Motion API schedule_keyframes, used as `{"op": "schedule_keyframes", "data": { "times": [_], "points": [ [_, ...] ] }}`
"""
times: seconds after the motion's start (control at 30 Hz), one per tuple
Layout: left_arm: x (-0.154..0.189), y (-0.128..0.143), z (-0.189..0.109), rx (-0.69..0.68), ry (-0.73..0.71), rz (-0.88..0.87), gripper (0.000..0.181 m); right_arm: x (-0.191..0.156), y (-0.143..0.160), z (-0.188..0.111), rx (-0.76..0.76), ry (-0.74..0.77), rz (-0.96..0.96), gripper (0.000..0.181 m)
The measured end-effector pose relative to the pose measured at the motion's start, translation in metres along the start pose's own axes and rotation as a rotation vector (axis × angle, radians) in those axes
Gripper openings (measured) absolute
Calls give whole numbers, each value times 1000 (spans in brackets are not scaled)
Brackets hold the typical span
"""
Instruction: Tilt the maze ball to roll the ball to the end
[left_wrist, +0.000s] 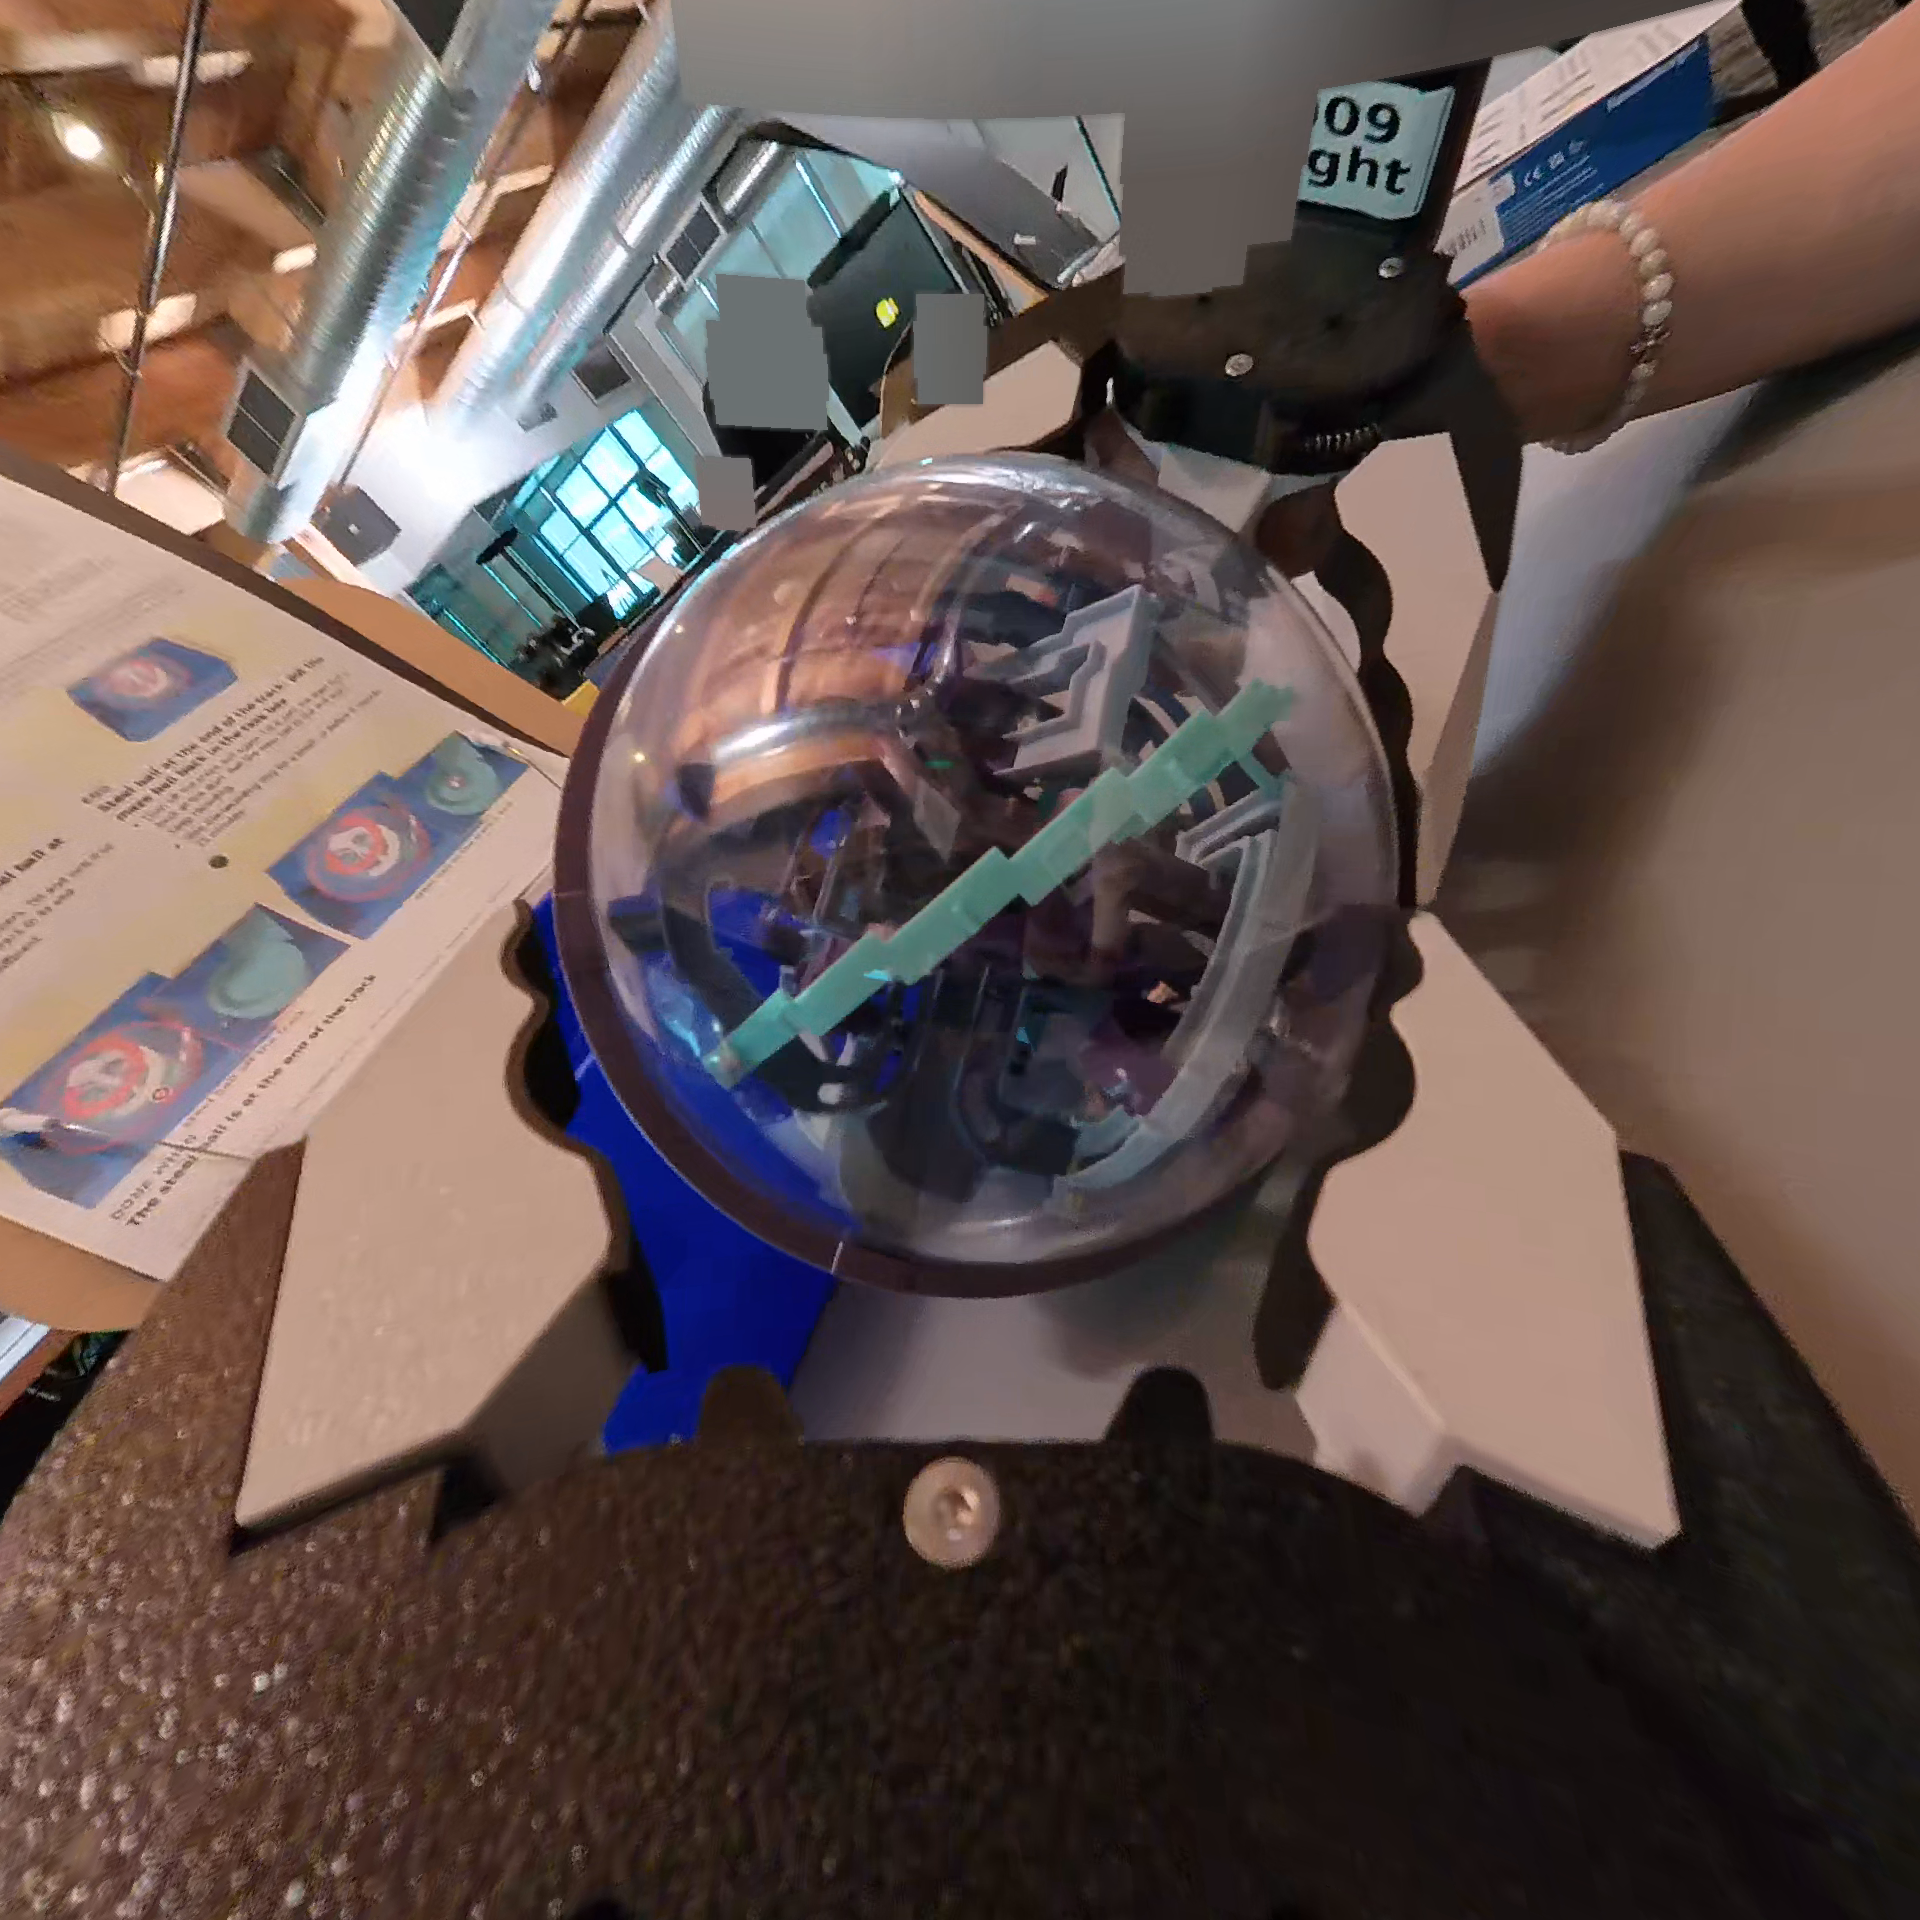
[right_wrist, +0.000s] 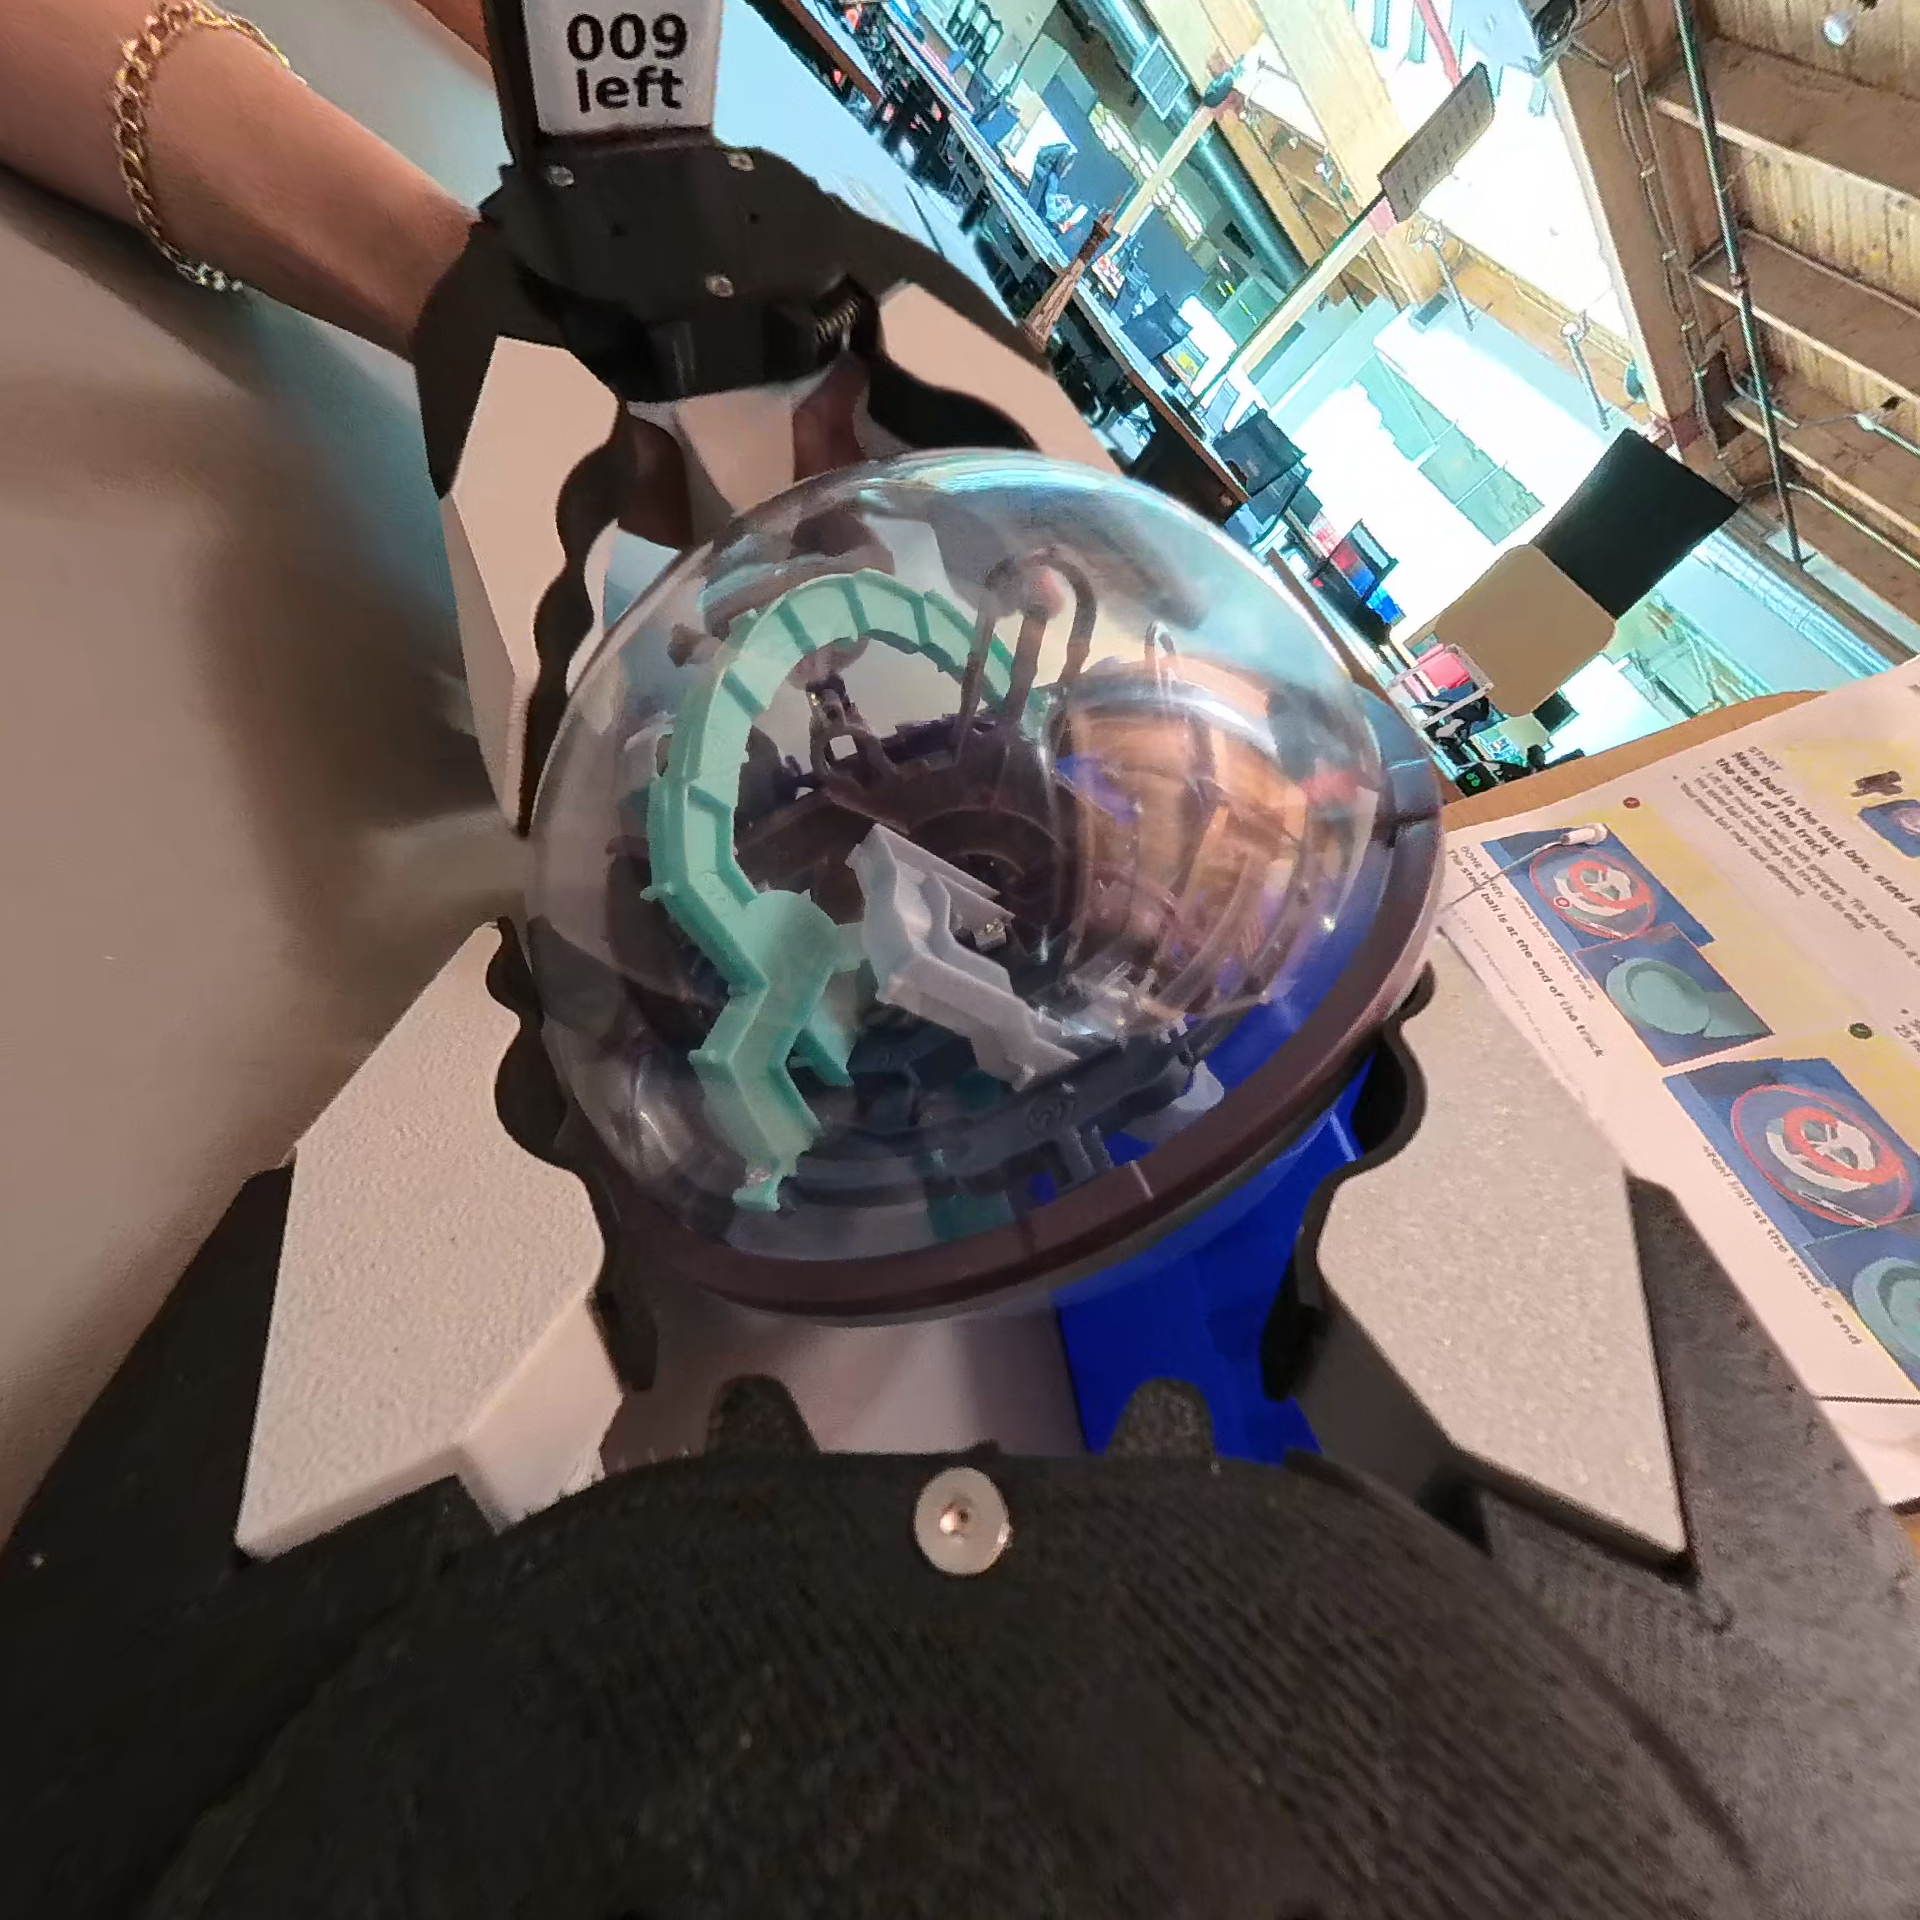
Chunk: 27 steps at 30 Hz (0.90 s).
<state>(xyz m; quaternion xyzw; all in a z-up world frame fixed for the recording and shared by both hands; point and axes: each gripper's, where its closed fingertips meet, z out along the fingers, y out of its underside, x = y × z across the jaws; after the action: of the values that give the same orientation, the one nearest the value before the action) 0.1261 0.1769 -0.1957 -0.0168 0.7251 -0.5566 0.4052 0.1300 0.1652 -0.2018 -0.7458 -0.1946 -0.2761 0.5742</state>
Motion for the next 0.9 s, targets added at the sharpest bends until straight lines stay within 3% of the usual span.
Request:
{"op": "schedule_keyframes", "data": {
  "times": [0.23, 0.43, 0.6, 0.67, 0.9],
  "points": [
    [1, 14, 10, -173, 82, 12, 157, -1, 6, 2, -38, 24, -91, 157],
    [2, 22, 10, -332, 230, -47, 157, 0, 2, -1, 4, 17, -38, 152],
    [1, 12, 12, -313, 361, -157, 157, -1, 1, -2, 24, 13, -39, 152],
    [0, 8, 14, -297, 403, -125, 157, -1, 1, -1, 24, 15, -35, 152],
    [0, 13, 16, -395, 522, -150, 157, 2, -7, -2, 86, 4, 64, 152]
  ]
}}
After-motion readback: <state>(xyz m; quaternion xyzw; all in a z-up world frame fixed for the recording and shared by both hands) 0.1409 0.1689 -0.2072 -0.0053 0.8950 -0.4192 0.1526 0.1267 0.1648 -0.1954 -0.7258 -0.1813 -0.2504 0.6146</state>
